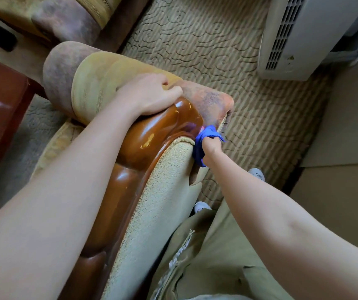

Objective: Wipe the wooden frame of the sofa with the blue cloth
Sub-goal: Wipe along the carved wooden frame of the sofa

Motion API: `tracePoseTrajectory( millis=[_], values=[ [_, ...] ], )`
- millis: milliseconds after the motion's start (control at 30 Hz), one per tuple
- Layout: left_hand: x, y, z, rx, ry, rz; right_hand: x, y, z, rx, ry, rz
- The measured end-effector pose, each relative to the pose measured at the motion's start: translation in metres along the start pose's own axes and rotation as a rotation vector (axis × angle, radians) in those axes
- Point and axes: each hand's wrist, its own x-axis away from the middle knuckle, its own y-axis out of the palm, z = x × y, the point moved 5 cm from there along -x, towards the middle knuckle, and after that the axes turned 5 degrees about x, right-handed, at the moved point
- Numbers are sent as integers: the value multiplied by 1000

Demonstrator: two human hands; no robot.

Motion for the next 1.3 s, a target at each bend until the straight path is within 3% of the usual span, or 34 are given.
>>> tracePoseTrajectory(
  millis=[33,67,100,200,267,467,767,900,1167,1300],
  values=[
    [0,0,0,10,4,6,0,2,4,-465,104,-74],
    [0,0,0,27,9,11,12,-7,1,-698,137,-53],
    [0,-1,-1,53,12,14,18,-11,5,-664,102,27],
    [0,-4,-4,154,-6,8,36,-18,3,-1107,58,13],
    [-1,-7,-8,246,-24,35,59,-23,-9,-1252,-5,16],
    [5,-18,-16,551,-22,186,131,-45,-37,-1184,-306,76],
    [1,-13,-20,555,-8,204,138,-57,-53,-1137,-239,34],
    [-3,-12,-16,515,2,177,119,-71,-44,-1123,-89,79],
    [-3,-13,-17,548,22,207,141,-53,-45,-1339,-122,-266],
    [-3,-13,-17,541,20,204,135,-61,-50,-1338,-118,-265]
  ],
)
